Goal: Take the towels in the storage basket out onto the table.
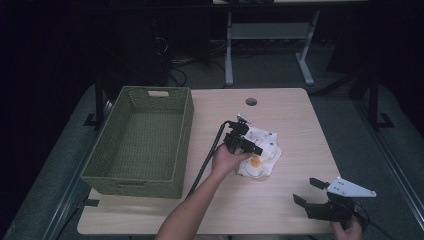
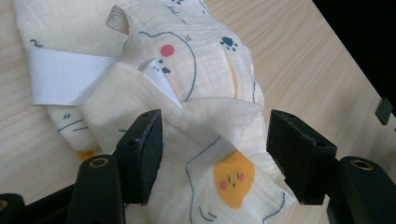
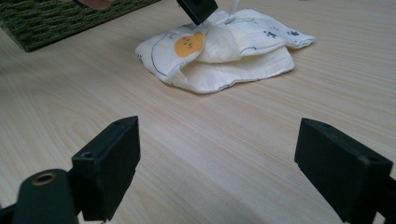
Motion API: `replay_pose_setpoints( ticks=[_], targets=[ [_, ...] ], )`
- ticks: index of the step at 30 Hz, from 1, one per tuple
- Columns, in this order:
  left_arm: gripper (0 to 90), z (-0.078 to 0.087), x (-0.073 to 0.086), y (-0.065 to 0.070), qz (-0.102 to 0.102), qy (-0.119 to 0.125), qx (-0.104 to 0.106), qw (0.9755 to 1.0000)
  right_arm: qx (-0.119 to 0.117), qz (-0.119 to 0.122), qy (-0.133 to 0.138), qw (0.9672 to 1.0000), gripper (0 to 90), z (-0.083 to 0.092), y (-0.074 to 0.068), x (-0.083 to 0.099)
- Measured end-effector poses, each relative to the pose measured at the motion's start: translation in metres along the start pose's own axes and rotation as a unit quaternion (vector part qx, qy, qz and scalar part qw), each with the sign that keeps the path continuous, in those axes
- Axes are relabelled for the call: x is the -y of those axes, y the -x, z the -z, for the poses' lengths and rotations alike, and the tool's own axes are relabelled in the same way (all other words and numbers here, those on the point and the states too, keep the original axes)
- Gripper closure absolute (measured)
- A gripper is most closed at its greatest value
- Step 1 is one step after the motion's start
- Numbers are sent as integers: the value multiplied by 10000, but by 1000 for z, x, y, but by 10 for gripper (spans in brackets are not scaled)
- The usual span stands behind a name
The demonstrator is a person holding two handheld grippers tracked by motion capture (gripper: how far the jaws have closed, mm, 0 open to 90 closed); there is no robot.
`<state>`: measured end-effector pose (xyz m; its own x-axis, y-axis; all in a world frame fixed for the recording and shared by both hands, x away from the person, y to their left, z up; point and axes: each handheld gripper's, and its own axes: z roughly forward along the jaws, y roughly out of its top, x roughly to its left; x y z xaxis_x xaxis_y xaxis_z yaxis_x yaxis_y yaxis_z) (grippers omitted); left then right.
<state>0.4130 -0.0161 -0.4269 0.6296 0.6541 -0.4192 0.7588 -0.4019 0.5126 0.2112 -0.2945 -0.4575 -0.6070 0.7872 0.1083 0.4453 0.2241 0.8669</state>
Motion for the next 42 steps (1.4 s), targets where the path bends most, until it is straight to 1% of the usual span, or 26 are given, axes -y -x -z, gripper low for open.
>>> replay_pose_setpoints(
  ticks=[1,4,8,10,11,14,16,18,19,21,22,23,25,26,28,30,31,33,35,37,38,40,41,42],
  targets=[
    [355,1,1,0,9,32,-14,10000,-5,-3,-5,10000,139,0,0,0],
    [342,5,3,0,-68,54,-59,9999,-5,5,-36,10000,139,0,0,0],
    [329,13,6,1,-143,162,-44,9998,12,5,-49,10000,139,-1,1,0],
    [320,18,8,3,-297,183,-145,9993,13,-18,-66,10000,139,-1,1,0],
    [315,20,9,4,-353,188,-156,9991,16,-14,-75,10000,139,-1,1,0],
    [298,26,14,5,-389,272,-127,9988,38,-12,-86,10000,139,-2,1,1],
    [294,29,18,7,-461,312,-119,9984,54,-10,-100,9999,139,-2,1,1],
    [293,32,22,8,-584,317,-120,9977,60,-28,-106,9999,139,-3,1,1],
    [294,34,24,9,-586,366,-120,9975,61,-21,-113,9999,139,-3,1,1],
    [294,38,29,9,-679,436,-153,9966,71,-7,-126,9999,139,-3,1,1],
    [294,39,32,10,-687,459,-176,9964,73,-10,-130,9999,139,-3,1,1],
    [292,41,34,9,-756,464,-210,9958,76,-25,-136,9999,139,-4,1,1],
    [285,43,38,9,-754,524,-186,9956,80,-35,-141,9999,139,-4,1,1],
    [285,44,41,9,-808,498,-217,9952,86,-30,-140,9999,139,-4,1,2],
    [282,46,47,9,-841,546,-267,9946,93,-34,-134,9999,139,-4,1,2],
    [278,49,51,8,-882,555,-256,9942,104,-32,-135,9998,139,-4,1,2],
    [278,50,52,9,-861,600,-261,9941,108,-35,-145,9998,139,-4,1,2],
    [277,52,56,9,-931,601,-284,9934,116,-32,-152,9998,139,-5,1,2],
    [274,54,59,11,-964,612,-271,9931,116,-44,-172,9998,139,-5,1,2],
    [273,56,64,14,-982,689,-230,9925,123,-38,-181,9998,139,-5,1,2],
    [272,57,65,16,-1042,682,-249,9919,126,-36,-180,9998,139,-5,1,2],
    [270,57,69,19,-1092,752,-257,9908,135,-34,-177,9997,139,-5,1,3],
    [270,58,70,19,-1123,743,-264,9905,144,-39,-182,9997,139,-5,1,3],
    [270,58,72,20,-1131,749,-213,9905,149,-30,-179,9997,139,-5,1,3]
  ],
)
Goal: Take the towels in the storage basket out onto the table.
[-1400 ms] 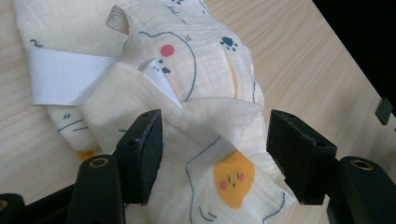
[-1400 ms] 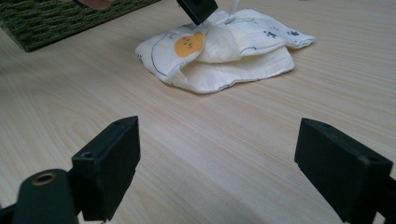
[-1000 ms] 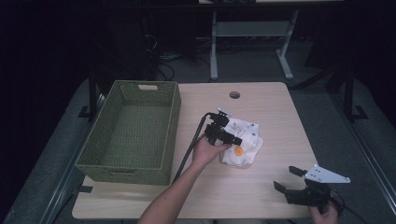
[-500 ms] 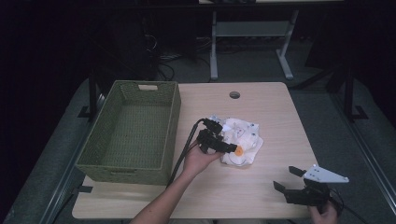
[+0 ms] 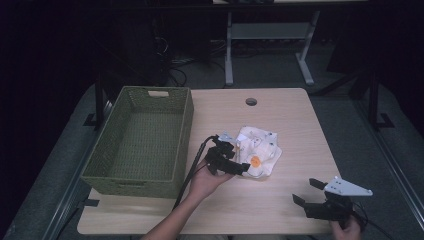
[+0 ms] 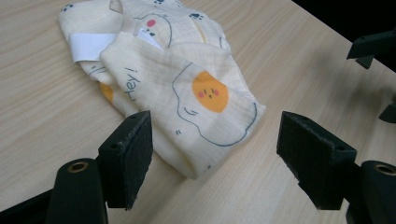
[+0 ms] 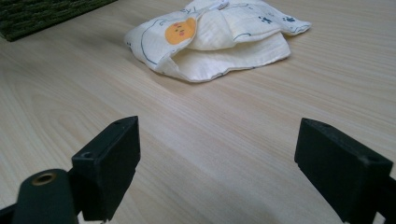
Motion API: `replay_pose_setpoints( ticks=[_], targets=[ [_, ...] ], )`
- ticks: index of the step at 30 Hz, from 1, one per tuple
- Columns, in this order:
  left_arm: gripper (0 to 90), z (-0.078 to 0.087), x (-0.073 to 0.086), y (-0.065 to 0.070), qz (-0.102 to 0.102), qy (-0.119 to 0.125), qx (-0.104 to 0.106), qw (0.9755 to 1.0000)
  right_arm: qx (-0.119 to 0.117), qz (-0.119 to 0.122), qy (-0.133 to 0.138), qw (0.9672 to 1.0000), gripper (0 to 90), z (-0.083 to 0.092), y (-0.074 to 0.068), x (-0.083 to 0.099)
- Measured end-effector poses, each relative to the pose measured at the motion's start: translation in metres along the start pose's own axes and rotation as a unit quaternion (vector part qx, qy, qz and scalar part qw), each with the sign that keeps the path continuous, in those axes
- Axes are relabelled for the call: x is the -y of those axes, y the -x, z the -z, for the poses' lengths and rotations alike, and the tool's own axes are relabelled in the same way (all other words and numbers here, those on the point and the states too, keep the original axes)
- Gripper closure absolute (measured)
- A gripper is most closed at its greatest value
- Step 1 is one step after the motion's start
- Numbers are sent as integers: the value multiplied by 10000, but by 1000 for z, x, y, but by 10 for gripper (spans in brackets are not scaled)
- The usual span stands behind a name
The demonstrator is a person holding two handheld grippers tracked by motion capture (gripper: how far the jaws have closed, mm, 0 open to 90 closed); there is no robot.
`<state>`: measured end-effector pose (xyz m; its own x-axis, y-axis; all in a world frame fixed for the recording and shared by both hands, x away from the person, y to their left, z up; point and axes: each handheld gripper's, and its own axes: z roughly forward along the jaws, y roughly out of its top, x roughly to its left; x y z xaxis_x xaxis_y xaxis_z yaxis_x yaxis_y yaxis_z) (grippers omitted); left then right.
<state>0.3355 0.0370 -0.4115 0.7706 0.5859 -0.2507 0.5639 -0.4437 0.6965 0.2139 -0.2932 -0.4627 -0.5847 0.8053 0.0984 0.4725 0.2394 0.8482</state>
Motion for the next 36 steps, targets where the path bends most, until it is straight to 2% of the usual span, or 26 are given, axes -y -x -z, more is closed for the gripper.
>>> replay_pose_setpoints(
  ticks=[5,22,30,36],
  targets=[
    [270,3,7,6,-150,-2,-34,9999,14,-46,-18,10000,139,1,1,2],
    [269,14,35,14,-233,104,-3,9997,95,-42,-75,9999,139,0,2,3],
    [269,21,46,17,-355,99,-85,9993,124,-31,-90,9999,139,0,2,3],
    [269,25,56,18,-367,115,-115,9992,128,-57,-77,9999,139,-1,3,4]
  ],
)
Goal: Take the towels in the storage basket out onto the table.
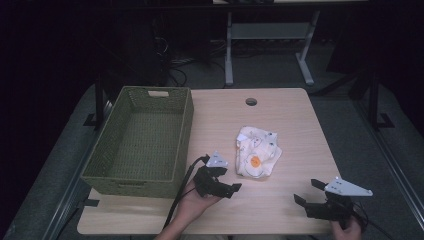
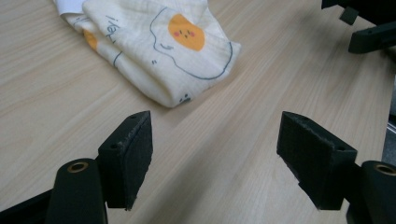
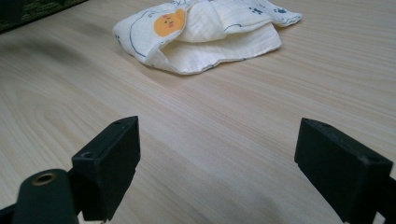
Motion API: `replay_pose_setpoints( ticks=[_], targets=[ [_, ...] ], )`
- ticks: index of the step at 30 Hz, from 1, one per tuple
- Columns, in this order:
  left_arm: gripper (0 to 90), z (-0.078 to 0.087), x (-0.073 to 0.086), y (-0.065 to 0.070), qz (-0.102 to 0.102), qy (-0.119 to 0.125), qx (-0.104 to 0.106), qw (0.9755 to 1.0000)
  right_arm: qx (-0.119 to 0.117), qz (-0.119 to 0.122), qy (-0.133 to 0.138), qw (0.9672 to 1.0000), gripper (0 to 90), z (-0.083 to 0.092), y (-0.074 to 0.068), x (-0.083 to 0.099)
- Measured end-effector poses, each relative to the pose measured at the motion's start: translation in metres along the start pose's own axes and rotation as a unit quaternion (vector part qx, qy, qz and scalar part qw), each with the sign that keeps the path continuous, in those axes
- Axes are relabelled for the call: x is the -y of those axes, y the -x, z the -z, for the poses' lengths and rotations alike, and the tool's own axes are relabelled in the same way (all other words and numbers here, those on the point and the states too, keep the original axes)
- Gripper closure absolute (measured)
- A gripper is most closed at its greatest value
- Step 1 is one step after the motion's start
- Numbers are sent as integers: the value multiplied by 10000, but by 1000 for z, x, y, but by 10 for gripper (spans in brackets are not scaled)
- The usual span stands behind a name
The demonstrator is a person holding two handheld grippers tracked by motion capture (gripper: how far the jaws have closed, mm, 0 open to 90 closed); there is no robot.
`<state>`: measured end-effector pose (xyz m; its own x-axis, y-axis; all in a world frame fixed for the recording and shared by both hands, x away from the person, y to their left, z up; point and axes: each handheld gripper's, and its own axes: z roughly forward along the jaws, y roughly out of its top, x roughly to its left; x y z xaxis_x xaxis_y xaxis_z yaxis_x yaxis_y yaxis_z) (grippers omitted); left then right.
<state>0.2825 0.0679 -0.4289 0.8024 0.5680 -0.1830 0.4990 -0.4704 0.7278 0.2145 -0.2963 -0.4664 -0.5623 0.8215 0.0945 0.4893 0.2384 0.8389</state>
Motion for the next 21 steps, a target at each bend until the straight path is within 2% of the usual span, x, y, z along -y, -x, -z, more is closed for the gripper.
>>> replay_pose_setpoints(
  ticks=[6,9,18,21],
  targets=[
    [268,4,10,2,45,47,32,10000,14,-39,-1,10000,139,0,0,0],
    [268,7,14,2,5,29,7,10000,19,-31,-6,10000,139,0,1,0],
    [255,12,30,3,-19,146,-83,9999,24,-59,10,10000,139,0,1,0],
    [252,15,31,5,-12,248,-86,9997,10,-34,15,10000,139,0,1,1]
  ],
)
